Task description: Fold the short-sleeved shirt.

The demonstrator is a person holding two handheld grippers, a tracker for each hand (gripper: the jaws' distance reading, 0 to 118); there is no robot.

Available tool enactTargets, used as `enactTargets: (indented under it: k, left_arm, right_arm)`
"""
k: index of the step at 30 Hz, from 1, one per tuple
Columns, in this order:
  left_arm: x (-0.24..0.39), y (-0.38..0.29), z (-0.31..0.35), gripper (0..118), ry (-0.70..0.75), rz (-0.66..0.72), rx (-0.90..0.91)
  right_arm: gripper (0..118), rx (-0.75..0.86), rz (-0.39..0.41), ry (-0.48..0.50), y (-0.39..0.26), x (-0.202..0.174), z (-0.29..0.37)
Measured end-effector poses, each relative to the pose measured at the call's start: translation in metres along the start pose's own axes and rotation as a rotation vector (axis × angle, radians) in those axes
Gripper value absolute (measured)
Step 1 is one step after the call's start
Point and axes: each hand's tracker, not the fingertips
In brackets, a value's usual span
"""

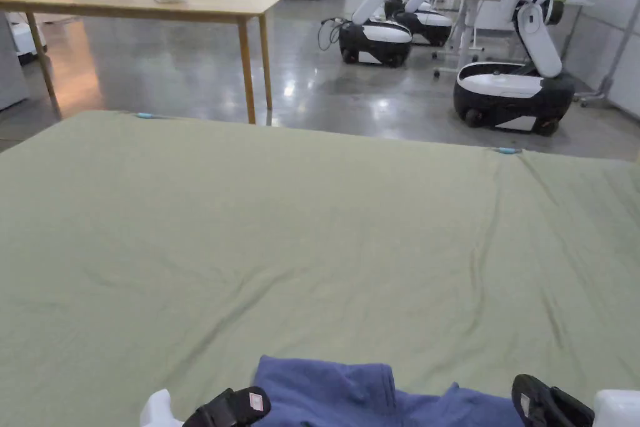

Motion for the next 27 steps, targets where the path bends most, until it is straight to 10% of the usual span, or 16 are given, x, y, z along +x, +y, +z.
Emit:
enactTargets:
  k: [2, 3, 4, 5, 18, 27]
  left_arm:
    - [0.015, -0.009, -0.015, 113, -0.020, -0.057, 0.029]
    - [0.017, -0.011, -0.022, 92, -0.037, 0.018, 0.023]
    - [0.018, -0.015, -0.035, 24, -0.063, 0.135, 0.069]
    - [0.008, -0.020, -0.047, 10, -0.014, 0.245, 0.063]
    - [0.041, 0.031, 0.056, 10, 0.355, -0.224, 0.354]
    - [0.177, -0.095, -0.079, 10, 0.386, -1.087, 0.126]
  right_arm:
    - [1, 0.000, 0.002, -0.009, 0.001, 0.000, 0.000]
    - [1, -0.001, 0.004, -0.014, 0.001, -0.001, 0.000]
    - [1, -0.002, 0.007, -0.020, 0.002, -0.001, 0.001]
    - [1, -0.004, 0.010, -0.025, 0.002, -0.001, 0.002]
    - [1, 0.009, 0.037, -0.039, 0.009, 0.003, 0.009]
    - [1, -0.020, 0.042, -0.055, 0.007, 0.011, 0.015]
